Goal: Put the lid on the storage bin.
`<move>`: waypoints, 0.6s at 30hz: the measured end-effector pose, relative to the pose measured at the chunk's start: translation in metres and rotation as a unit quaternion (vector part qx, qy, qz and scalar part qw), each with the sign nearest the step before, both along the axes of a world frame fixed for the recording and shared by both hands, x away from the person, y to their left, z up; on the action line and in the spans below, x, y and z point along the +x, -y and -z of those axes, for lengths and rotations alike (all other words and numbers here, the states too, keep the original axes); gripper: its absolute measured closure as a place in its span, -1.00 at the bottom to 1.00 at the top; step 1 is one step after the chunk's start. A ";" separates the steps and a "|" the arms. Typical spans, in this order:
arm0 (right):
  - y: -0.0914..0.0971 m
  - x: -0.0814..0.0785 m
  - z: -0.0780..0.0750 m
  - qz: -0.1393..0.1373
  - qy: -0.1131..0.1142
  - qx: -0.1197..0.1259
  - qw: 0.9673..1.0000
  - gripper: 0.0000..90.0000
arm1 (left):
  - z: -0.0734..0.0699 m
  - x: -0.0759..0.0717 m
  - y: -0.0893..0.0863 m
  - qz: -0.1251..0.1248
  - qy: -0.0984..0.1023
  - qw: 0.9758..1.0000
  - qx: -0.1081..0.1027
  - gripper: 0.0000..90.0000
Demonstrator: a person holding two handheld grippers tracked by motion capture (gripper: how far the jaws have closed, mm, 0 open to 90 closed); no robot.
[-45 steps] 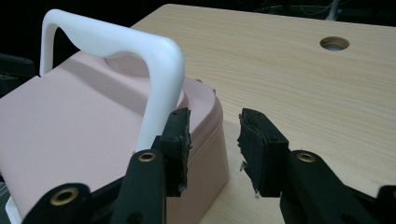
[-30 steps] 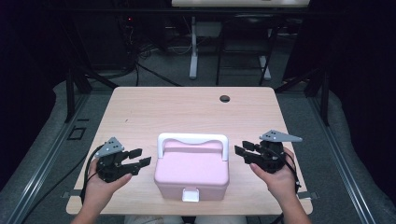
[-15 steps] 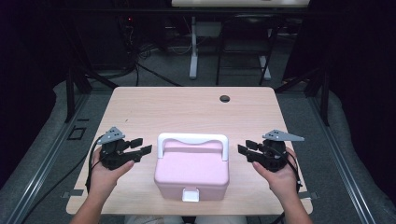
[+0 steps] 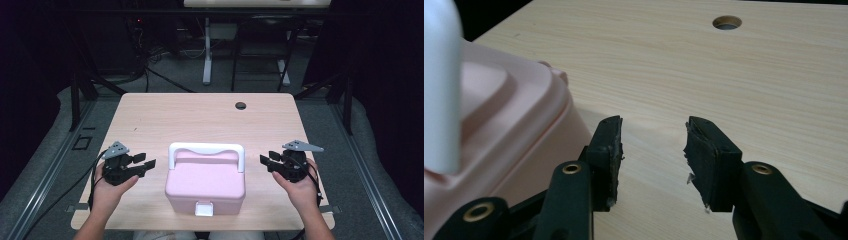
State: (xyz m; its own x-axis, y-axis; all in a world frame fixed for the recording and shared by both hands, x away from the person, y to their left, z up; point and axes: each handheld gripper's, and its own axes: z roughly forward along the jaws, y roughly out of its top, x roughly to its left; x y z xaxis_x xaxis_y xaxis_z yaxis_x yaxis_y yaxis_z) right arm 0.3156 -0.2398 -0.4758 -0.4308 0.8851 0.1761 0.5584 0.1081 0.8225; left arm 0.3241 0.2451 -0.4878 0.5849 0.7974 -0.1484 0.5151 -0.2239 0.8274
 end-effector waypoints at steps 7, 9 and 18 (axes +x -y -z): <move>0.000 0.006 0.016 0.007 -0.012 -0.010 1.000 0.26 | 0.006 0.000 -0.006 -0.014 -0.002 1.000 0.002 0.08; -0.002 0.008 0.021 0.006 -0.018 -0.012 1.000 0.26 | 0.008 0.000 -0.005 -0.016 -0.002 1.000 0.000 0.08; -0.003 0.011 0.034 0.008 -0.014 -0.021 1.000 0.27 | 0.024 0.004 0.001 -0.009 -0.015 1.000 0.013 0.08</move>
State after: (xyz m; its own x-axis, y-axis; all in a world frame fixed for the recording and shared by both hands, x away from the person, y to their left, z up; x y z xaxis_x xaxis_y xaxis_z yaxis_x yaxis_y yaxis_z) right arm 0.3266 -0.2371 -0.5097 -0.4111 0.8990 0.1509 0.5838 0.1325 0.8010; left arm 0.3281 0.2442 -0.5120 0.5655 0.8119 -0.1449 0.5445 -0.2355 0.8051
